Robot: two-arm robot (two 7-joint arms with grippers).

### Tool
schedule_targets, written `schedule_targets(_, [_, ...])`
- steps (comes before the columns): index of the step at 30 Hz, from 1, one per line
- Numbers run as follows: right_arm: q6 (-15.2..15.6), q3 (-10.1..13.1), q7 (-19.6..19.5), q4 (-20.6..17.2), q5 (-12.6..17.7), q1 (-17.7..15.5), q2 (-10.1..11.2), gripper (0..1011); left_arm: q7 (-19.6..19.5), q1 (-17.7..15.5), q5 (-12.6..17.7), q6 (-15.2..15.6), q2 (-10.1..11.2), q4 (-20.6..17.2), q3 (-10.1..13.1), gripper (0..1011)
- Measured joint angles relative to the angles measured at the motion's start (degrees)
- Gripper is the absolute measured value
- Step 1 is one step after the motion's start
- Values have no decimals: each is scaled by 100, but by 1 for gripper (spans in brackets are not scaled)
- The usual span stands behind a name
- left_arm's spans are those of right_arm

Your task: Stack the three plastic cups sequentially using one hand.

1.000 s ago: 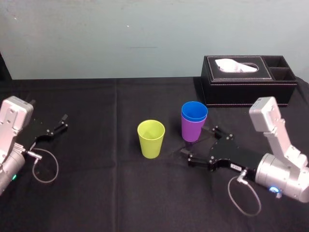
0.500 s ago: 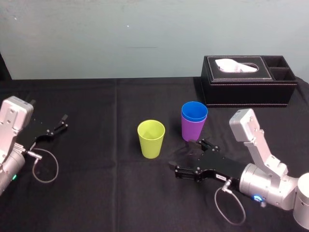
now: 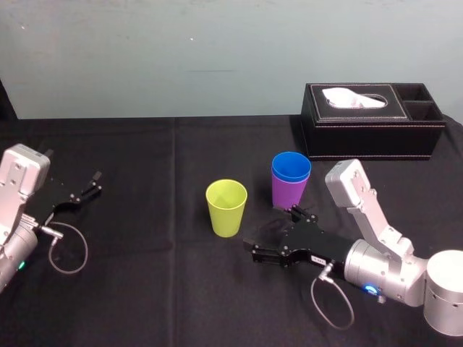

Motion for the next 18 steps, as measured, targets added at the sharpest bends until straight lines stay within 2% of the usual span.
schedule_targets(18, [73,-122,-77,407,-177,304,-352,1003,0,0,0,0,0,0,0,1010])
